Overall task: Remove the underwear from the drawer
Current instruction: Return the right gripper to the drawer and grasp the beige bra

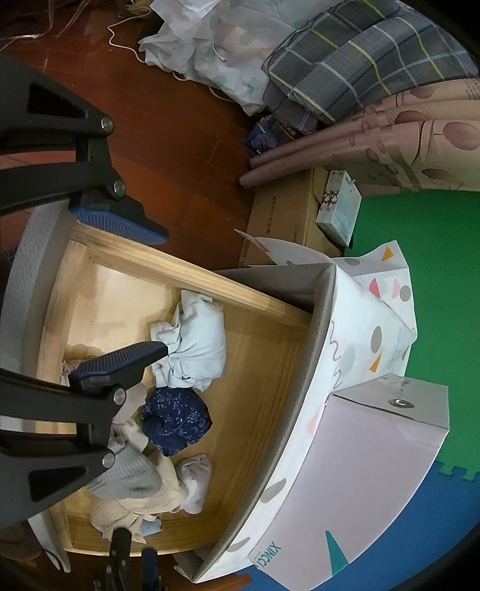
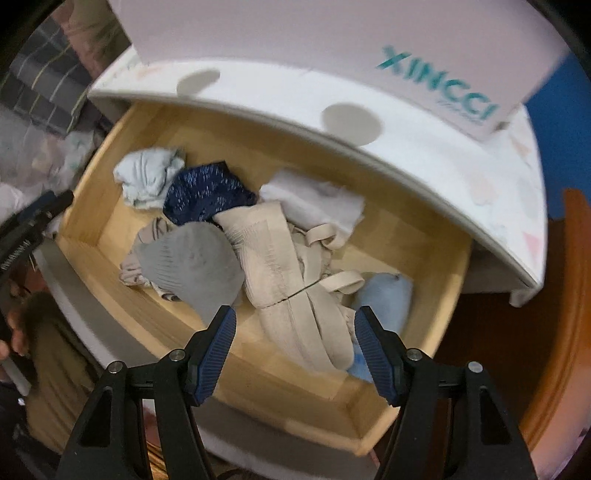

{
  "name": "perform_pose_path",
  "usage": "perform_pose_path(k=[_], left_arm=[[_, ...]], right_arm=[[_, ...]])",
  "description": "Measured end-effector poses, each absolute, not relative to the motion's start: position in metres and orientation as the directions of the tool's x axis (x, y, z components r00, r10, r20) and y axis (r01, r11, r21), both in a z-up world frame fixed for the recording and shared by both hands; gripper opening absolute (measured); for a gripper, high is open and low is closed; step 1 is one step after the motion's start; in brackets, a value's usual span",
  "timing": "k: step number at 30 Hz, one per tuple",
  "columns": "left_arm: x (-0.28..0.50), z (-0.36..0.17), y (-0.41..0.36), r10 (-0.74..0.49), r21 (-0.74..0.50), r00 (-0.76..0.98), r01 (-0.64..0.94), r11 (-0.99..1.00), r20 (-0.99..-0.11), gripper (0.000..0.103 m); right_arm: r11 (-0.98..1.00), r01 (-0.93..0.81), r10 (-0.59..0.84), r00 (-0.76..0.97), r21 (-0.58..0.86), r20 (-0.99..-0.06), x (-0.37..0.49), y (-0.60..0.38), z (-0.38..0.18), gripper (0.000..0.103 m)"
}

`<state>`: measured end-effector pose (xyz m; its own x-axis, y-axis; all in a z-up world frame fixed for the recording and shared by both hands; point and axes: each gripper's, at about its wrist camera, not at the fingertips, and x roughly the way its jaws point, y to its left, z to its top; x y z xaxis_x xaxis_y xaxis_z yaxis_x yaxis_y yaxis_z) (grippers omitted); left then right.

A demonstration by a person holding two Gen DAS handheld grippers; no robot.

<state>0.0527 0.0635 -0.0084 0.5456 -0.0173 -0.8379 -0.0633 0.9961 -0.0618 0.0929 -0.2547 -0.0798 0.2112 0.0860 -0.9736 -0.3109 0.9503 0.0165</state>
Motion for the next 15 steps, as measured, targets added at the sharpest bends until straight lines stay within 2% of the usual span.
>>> perform_pose_path(k=[2, 5, 15], left_arm=[[0.053, -0.009, 0.063, -0.019, -0.061, 0.543, -0.061, 0.996, -0.839, 0.056], [0.053, -0.009, 0.064, -0.026, -0.069, 0.541, -0.06, 0.996, -0.841, 0.056], [0.055, -0.009, 0.065, -0.044, -0.088, 0.534, -0.058, 0.994, -0.845, 0.056]], right_arm=[[0.946, -0.324, 0.097, 0.189, 0.032, -0.977, 0.099, -0.251, -0.089, 0.066], [0.934, -0.356, 0.101, 0.159, 0.038, -0.982, 0.108, -0.242, -0.102, 0.073], [0.906, -0.423, 0.021, 0.117, -0.031, -0.993, 0.126, -0.229, -0.129, 0.073]])
